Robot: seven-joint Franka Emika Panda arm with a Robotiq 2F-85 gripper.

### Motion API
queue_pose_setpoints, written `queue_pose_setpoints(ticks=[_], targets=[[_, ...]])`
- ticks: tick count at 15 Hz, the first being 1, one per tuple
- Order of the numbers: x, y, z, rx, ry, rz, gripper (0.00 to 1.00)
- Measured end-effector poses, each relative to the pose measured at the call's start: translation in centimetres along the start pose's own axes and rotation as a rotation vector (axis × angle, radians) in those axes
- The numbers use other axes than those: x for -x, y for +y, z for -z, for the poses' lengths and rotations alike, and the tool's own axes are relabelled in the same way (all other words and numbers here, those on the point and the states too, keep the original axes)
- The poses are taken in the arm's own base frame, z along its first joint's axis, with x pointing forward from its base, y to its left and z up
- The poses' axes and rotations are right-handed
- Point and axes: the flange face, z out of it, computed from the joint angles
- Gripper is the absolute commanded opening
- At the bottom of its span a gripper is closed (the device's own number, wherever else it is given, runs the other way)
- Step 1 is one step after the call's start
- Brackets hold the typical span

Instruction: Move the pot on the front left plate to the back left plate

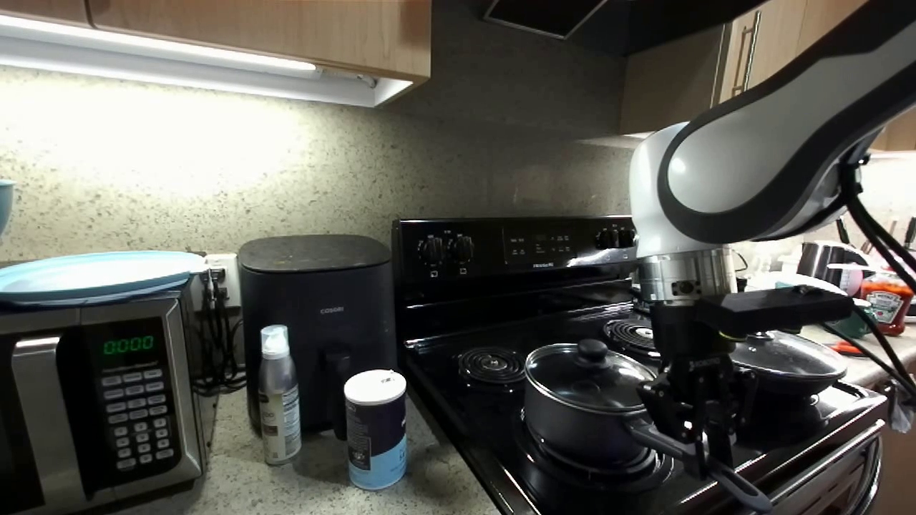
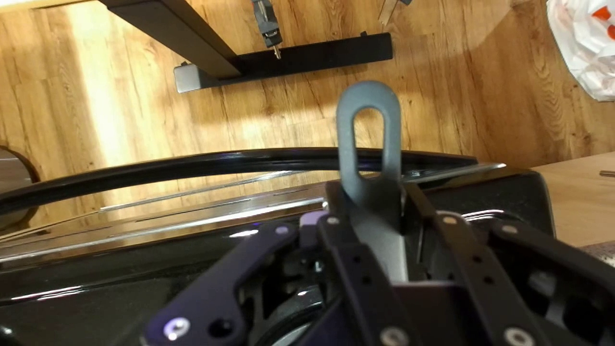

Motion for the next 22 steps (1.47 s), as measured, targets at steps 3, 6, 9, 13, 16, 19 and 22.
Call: queue_pose_setpoints(ticks=[3,6,9,13,16,19,22], targets=[[-0.2,0.0,0.1,-0.003,0.016,-0.011,0.08],[-0.7,-0.3,0.8,-0.008,0.068,-0.048,0.08],[-1.3,-1.4,2.7,-0.012,0.13,-0.093,0.08],[-2.2,-3.4,6.7,-0.025,0.209,-0.128,0.32],[-2.5,-3.6,7.0,-0.027,0.21,-0.127,0.32],[-2.5,-3.7,6.8,-0.026,0.207,-0.126,0.32],[-2.5,-3.7,6.8,-0.025,0.207,-0.125,0.08]])
